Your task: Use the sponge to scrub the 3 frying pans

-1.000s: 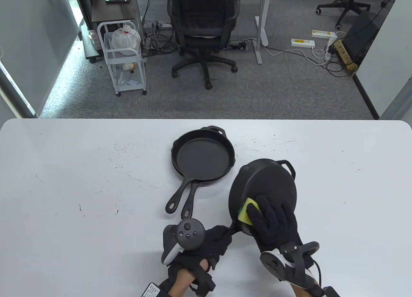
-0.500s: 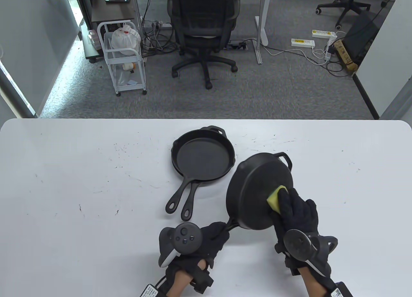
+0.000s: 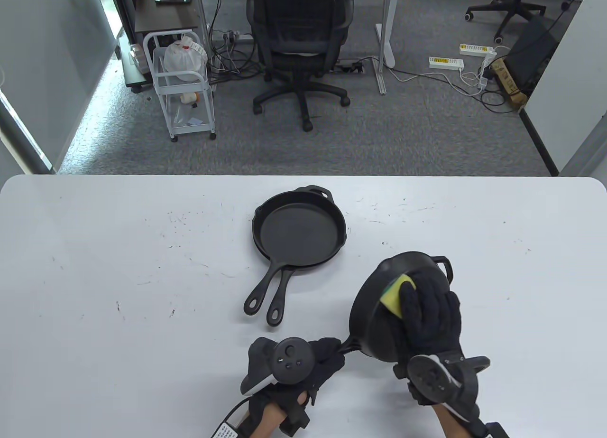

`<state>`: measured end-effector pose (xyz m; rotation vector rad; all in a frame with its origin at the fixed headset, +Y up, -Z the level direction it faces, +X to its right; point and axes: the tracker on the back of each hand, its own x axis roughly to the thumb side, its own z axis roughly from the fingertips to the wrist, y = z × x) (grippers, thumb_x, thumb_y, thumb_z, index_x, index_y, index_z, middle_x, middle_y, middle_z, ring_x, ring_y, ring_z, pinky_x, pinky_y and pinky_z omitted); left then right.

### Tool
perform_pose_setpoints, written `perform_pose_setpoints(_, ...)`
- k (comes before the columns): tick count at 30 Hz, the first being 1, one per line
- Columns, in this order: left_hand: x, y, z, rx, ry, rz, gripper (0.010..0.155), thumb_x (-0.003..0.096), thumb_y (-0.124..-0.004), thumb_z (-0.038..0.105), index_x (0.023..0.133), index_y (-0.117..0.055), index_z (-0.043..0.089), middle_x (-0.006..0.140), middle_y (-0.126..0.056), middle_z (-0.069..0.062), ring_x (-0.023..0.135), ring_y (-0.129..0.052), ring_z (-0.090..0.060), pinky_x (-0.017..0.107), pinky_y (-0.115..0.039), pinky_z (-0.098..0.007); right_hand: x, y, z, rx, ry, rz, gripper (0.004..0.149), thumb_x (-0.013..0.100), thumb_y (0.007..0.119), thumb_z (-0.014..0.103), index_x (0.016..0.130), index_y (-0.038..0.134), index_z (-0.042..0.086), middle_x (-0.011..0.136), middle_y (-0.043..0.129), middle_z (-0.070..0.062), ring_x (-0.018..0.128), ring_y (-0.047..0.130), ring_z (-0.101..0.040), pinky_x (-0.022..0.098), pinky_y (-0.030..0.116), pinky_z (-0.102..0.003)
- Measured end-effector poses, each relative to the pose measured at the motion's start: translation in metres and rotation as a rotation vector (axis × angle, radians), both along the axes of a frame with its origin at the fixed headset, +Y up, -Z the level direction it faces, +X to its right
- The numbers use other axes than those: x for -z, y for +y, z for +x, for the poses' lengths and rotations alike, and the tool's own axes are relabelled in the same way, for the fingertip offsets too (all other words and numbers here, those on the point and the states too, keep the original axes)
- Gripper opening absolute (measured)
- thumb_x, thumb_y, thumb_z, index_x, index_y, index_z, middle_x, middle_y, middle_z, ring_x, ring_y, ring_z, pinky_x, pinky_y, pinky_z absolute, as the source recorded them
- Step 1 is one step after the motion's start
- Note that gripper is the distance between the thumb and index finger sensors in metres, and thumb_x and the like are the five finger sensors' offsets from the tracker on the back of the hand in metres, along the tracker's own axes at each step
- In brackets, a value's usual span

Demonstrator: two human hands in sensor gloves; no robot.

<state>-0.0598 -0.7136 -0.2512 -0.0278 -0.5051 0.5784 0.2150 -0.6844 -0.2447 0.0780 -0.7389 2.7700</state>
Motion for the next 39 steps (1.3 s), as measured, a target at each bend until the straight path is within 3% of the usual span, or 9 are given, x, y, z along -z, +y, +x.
perform_pose_setpoints(4, 0.001, 0.002, -0.007, -0.059, 0.084, 0.014, 0.052, 0.0457, -0.086, 0.046, 0.087, -0.096, 0.016, 0.054, -0.114, 0.001, 0.020, -0.116, -0.010, 0.031, -0.102, -0.039, 0.013, -0.020, 0.017, -0.017, -0.039, -0.107, 0.071, 0.046, 0.069, 0.048, 0.104, 0.029, 0.038, 0.114, 0.051, -0.006, 0.101, 0.071, -0.032, 0.076, 0.049, -0.060)
perform_pose_setpoints(8, 0.000, 0.003, -0.018, -0.168, 0.184, -0.010, 0.052, 0.0464, -0.085, 0.045, 0.087, -0.096, 0.015, 0.053, -0.114, 0.000, 0.018, -0.116, -0.010, 0.029, -0.103, -0.040, 0.009, -0.027, -0.006, -0.077, 0.034, -0.160, 0.071, 0.046, 0.069, 0.048, 0.105, 0.030, 0.038, 0.114, 0.053, -0.007, 0.098, 0.074, -0.031, 0.075, 0.050, -0.060)
perform_pose_setpoints(13, 0.004, 0.000, -0.022, -0.154, 0.163, -0.029, 0.052, 0.0459, -0.086, 0.045, 0.086, -0.096, 0.014, 0.051, -0.114, 0.000, 0.017, -0.116, -0.010, 0.028, -0.103, -0.039, -0.021, -0.018, -0.056, -0.278, 0.152, 0.023, 0.071, 0.045, 0.069, 0.048, 0.104, 0.031, 0.040, 0.114, 0.052, -0.004, 0.102, 0.071, -0.029, 0.076, 0.050, -0.059)
perform_pose_setpoints(18, -0.002, 0.007, -0.003, 0.029, 0.067, 0.075, 0.052, 0.0436, -0.088, 0.046, 0.086, -0.096, 0.018, 0.053, -0.114, 0.002, 0.020, -0.116, -0.010, 0.031, -0.102, -0.039, -0.021, 0.000, -0.047, -0.234, 0.088, 0.181, 0.070, 0.044, 0.066, 0.048, 0.104, 0.030, 0.040, 0.115, 0.050, -0.002, 0.109, 0.054, -0.032, 0.077, 0.045, -0.060)
perform_pose_setpoints(23, -0.003, 0.006, -0.005, -0.020, 0.057, 0.060, 0.052, 0.0441, -0.088, 0.046, 0.086, -0.096, 0.017, 0.053, -0.114, 0.001, 0.020, -0.116, -0.010, 0.031, -0.102, -0.039, 0.007, -0.006, 0.003, -0.015, -0.009, -0.003, 0.070, 0.046, 0.065, 0.046, 0.104, 0.029, 0.038, 0.115, 0.048, -0.006, 0.106, 0.060, -0.035, 0.076, 0.045, -0.061)
perform_pose_setpoints(27, -0.002, 0.007, -0.017, -0.126, 0.180, 0.057, 0.052, 0.0454, -0.086, 0.045, 0.087, -0.095, 0.016, 0.053, -0.114, 0.001, 0.020, -0.115, -0.010, 0.031, -0.102, -0.039, 0.016, -0.024, 0.009, -0.083, -0.013, -0.171, 0.071, 0.046, 0.067, 0.047, 0.105, 0.029, 0.036, 0.114, 0.052, -0.007, 0.099, 0.074, -0.032, 0.075, 0.051, -0.060)
perform_pose_setpoints(29, -0.001, 0.007, -0.024, -0.188, 0.242, 0.062, 0.052, 0.0454, -0.086, 0.045, 0.087, -0.095, 0.016, 0.053, -0.113, 0.000, 0.019, -0.115, -0.010, 0.030, -0.102, -0.040, 0.012, -0.027, -0.006, -0.127, 0.038, -0.173, 0.071, 0.046, 0.068, 0.047, 0.105, 0.031, 0.037, 0.113, 0.054, -0.007, 0.098, 0.076, -0.031, 0.075, 0.053, -0.059)
perform_pose_setpoints(36, 0.004, 0.004, -0.031, -0.178, 0.212, -0.020, 0.052, 0.0452, -0.087, 0.045, 0.087, -0.095, 0.015, 0.053, -0.114, 0.000, 0.019, -0.115, -0.011, 0.030, -0.102, -0.040, -0.018, -0.022, -0.061, -0.300, 0.222, 0.027, 0.071, 0.044, 0.067, 0.048, 0.103, 0.029, 0.040, 0.114, 0.050, -0.003, 0.103, 0.069, -0.029, 0.076, 0.051, -0.057)
perform_pose_setpoints(39, 0.001, 0.002, -0.012, -0.036, 0.121, 0.061, 0.052, 0.0437, -0.089, 0.045, 0.086, -0.097, 0.016, 0.052, -0.114, 0.001, 0.019, -0.116, -0.010, 0.030, -0.102, -0.039, -0.024, -0.014, -0.064, -0.287, 0.230, 0.118, 0.070, 0.044, 0.062, 0.050, 0.103, 0.026, 0.040, 0.115, 0.045, -0.003, 0.106, 0.062, -0.031, 0.076, 0.050, -0.058)
